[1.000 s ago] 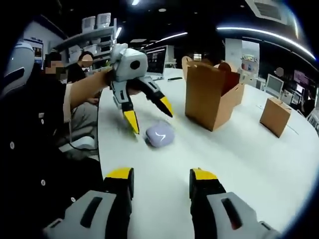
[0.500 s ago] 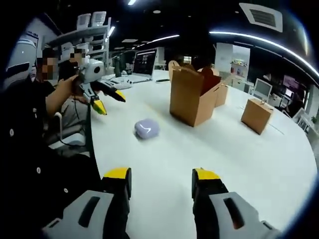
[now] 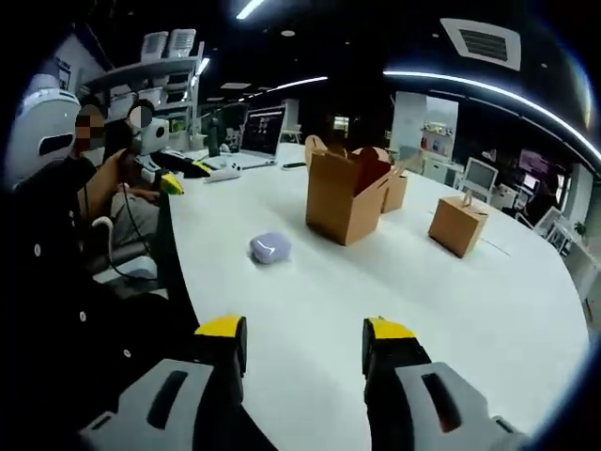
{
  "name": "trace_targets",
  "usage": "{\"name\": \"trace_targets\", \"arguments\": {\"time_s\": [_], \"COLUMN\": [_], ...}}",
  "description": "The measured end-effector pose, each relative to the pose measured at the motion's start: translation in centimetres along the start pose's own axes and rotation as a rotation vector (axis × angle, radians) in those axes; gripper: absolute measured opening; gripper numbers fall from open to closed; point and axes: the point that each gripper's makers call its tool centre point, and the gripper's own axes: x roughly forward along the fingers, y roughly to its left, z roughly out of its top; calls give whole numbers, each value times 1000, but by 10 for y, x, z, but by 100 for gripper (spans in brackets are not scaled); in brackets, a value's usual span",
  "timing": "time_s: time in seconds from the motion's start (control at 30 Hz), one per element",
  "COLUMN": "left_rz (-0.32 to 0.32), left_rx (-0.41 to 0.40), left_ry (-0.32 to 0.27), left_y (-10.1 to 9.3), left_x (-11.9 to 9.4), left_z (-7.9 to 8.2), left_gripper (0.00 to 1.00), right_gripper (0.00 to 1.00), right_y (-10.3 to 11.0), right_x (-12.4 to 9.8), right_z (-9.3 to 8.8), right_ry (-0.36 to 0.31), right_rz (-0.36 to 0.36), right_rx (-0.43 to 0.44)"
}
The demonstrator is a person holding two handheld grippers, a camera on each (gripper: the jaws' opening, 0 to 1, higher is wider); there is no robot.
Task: Pick up one paper box from the group, open the paper box, and remove the item inside
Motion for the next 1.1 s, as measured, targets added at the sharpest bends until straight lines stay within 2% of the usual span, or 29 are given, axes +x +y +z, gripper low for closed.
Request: {"name": "trace_targets", "arguments": {"time_s": [0.27, 0.37, 0.5, 0.67, 0.9, 1.1], "left_rz": [35, 73, 128, 172, 157, 178], "left_rx": [5, 4, -14, -41, -33, -24], "left_ry": [-18, -48, -70, -85, -64, -52], "left_y": [-1, 2, 8, 13, 8, 10], "left_x": [-14, -22, -35, -52, -59, -64], "left_z": [12, 20, 25, 34, 40, 42], "left_gripper": [63, 68, 69, 69, 69, 69], "right_gripper": [52, 55, 56, 60, 60, 60], "right_y": [-8, -13, -22, -27, -30, -33], "right_x": [-23, -34, -49, -60, -71, -79], "right_z": [15, 22, 29, 33, 37, 44], "right_ry": [-26, -48, -74, -83, -52, -43], "right_rz": [-36, -58, -111, -139, -146, -158], "right_rx": [-14, -4, -4, 8, 6, -8]}}
